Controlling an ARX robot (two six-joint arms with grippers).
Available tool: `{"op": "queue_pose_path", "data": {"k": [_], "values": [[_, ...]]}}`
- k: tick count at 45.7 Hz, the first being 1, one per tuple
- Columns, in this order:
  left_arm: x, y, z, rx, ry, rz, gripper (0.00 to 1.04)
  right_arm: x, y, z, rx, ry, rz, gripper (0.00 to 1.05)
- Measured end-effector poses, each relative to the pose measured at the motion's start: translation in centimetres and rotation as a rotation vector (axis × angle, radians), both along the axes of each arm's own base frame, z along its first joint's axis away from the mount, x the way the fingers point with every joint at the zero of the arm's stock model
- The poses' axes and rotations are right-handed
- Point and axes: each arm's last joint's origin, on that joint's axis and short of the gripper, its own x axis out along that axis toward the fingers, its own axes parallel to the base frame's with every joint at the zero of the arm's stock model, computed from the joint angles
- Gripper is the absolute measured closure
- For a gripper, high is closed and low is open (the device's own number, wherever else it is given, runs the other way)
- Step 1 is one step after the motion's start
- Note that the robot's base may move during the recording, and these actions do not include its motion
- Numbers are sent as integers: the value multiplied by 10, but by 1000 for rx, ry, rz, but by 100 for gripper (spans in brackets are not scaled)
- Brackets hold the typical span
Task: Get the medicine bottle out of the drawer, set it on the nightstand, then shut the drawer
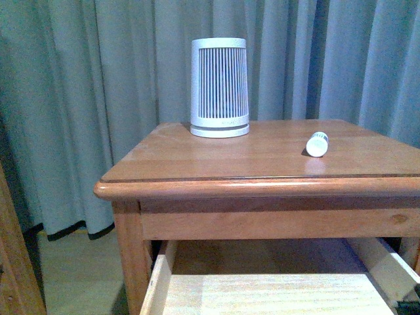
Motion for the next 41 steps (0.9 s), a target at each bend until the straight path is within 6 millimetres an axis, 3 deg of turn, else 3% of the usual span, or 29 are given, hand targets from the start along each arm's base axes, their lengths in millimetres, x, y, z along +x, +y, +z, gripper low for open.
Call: {"op": "queue_pose_path", "data": {"k": [10,16,29,41], "values": [[0,0,0,0,0,0,7,36,3,9,-42,-143,2,7],[0,0,0,0,0,0,7,66,-9,7,-49,-162,-28,7],[0,0,0,0,0,0,7,109,-35,9,-33,-176,-78,7],[0,0,0,0,0,0,7,116,-44,10,-28,-146,-67,7]]}}
